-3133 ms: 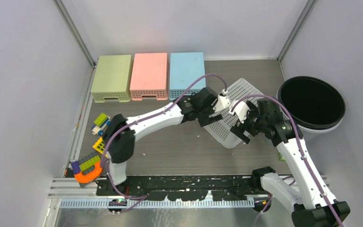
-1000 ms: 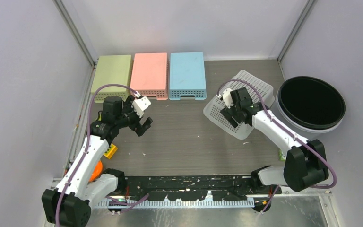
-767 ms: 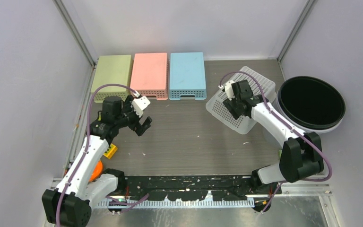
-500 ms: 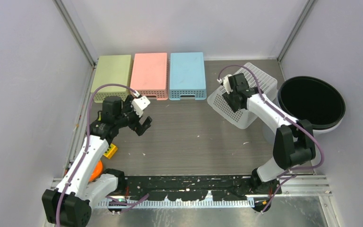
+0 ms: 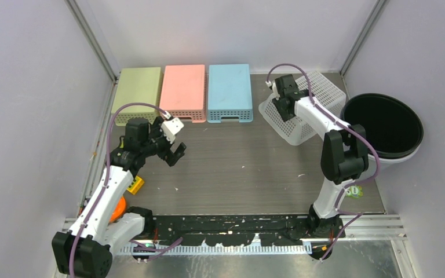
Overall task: Turn the large container upside down
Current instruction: Move the container to the center of the board.
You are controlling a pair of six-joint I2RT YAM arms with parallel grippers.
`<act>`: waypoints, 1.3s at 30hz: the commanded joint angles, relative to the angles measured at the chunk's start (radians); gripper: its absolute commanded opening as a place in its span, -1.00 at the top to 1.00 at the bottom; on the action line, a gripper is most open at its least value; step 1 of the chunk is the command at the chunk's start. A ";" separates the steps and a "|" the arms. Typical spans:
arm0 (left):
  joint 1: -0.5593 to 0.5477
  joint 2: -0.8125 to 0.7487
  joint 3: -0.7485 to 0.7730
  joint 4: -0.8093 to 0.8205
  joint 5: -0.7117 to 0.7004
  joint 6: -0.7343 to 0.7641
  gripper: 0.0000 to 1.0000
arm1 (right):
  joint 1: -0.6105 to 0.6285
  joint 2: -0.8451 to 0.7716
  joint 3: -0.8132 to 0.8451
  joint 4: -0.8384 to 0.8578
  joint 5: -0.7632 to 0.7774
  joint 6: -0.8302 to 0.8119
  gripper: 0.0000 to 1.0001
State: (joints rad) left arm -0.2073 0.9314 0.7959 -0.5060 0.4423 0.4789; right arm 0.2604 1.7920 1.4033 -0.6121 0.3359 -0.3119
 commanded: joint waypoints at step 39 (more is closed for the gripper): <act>0.016 0.025 0.003 0.049 0.008 0.003 -0.99 | -0.081 0.490 0.634 -0.063 -0.369 0.488 0.56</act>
State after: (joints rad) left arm -0.1997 0.9546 0.7959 -0.5053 0.4416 0.4789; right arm 0.1776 2.2135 2.0197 -0.6350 -0.0048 0.1570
